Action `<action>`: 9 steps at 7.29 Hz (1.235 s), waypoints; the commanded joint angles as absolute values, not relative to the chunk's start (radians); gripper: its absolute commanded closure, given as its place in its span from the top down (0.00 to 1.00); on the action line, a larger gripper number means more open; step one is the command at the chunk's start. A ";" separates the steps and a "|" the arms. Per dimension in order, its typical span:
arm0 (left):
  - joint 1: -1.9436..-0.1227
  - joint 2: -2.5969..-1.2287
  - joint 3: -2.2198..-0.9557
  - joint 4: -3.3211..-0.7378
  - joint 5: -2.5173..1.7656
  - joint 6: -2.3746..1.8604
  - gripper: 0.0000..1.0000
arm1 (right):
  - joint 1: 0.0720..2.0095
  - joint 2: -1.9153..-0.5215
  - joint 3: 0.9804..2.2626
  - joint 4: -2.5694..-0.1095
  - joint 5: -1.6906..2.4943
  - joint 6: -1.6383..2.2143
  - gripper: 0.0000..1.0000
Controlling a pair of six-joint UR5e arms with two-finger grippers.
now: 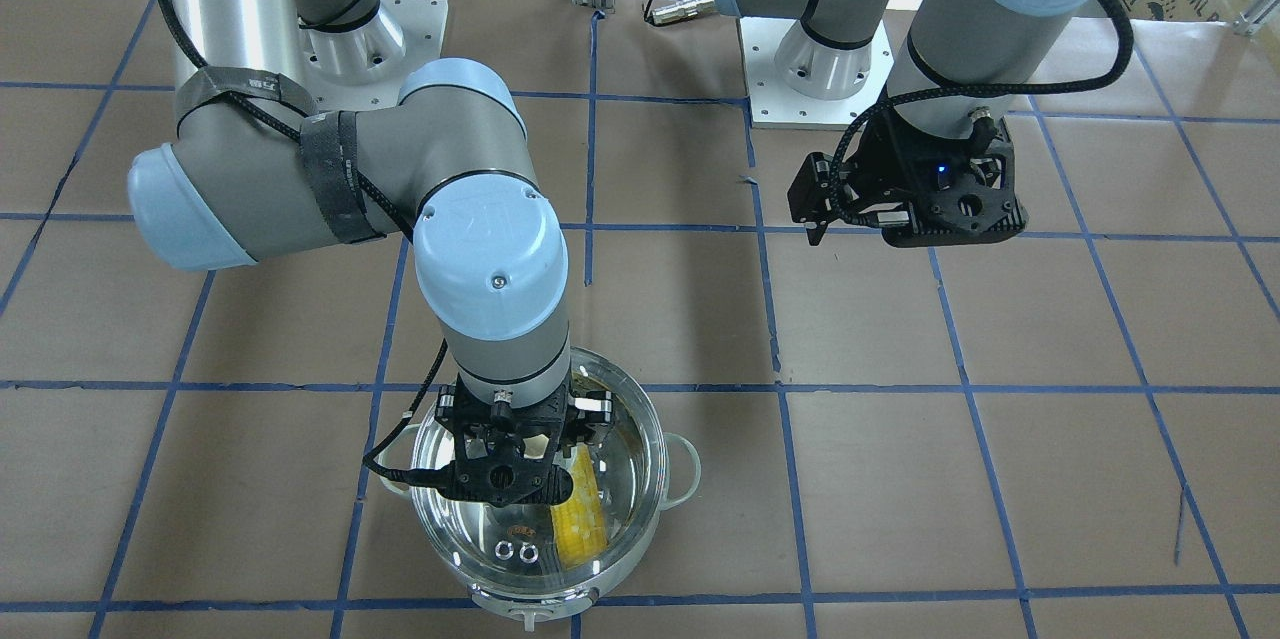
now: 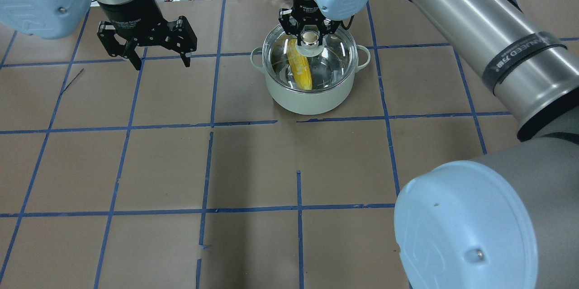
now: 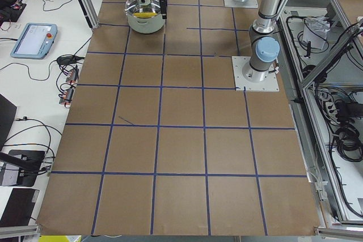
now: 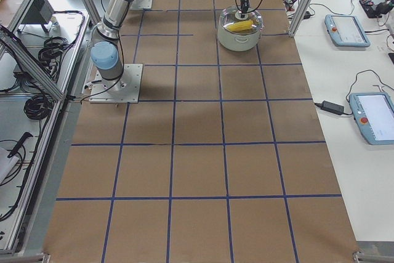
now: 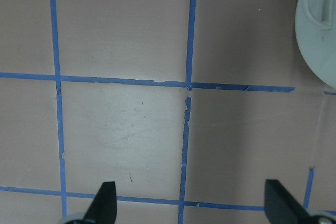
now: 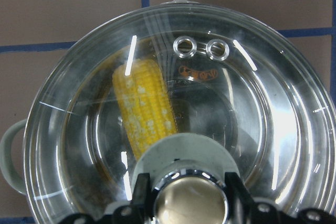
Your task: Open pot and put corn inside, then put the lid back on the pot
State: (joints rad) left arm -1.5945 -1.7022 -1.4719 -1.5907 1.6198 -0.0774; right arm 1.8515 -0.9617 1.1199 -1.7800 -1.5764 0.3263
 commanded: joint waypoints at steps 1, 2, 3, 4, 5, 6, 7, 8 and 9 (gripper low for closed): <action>-1.594 -1.701 -1.471 -1.589 1.620 -0.077 1.00 | 1.847 -0.968 1.117 -1.779 -1.572 0.327 0.99; -1.594 -1.703 -1.471 -1.598 1.624 -0.087 1.00 | 1.833 -0.988 1.112 -1.748 -1.568 0.310 0.99; -1.595 -1.701 -1.470 -1.598 1.624 -0.089 1.00 | 1.804 -1.021 1.120 -1.674 -1.569 0.261 0.99; -1.594 -1.701 -1.468 -1.598 1.624 -0.090 1.00 | 1.757 -1.066 1.129 -1.601 -1.568 0.195 0.99; -1.595 -1.701 -1.465 -1.594 1.624 -0.091 1.00 | 1.729 -1.128 1.161 -1.532 -1.571 0.136 0.99; -1.595 -1.700 -1.465 -1.597 1.624 -0.091 1.00 | 1.700 -1.209 1.243 -1.502 -1.577 0.089 0.99; -1.595 -1.701 -1.468 -1.597 1.623 -0.091 1.00 | 1.656 -1.304 1.349 -1.502 -1.571 0.033 0.99; -1.595 -1.701 -1.473 -1.598 1.623 -0.091 1.00 | 1.608 -1.401 1.450 -1.502 -1.568 -0.038 0.99; -1.595 -1.710 -1.474 -1.595 1.623 -0.091 1.00 | 1.585 -1.492 1.510 -1.497 -1.568 -0.073 0.99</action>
State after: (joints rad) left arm -1.5953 -1.7031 -1.4710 -1.5971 1.6232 -0.0905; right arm 1.6268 -1.3707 1.4113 -1.5036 -1.5693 -0.0110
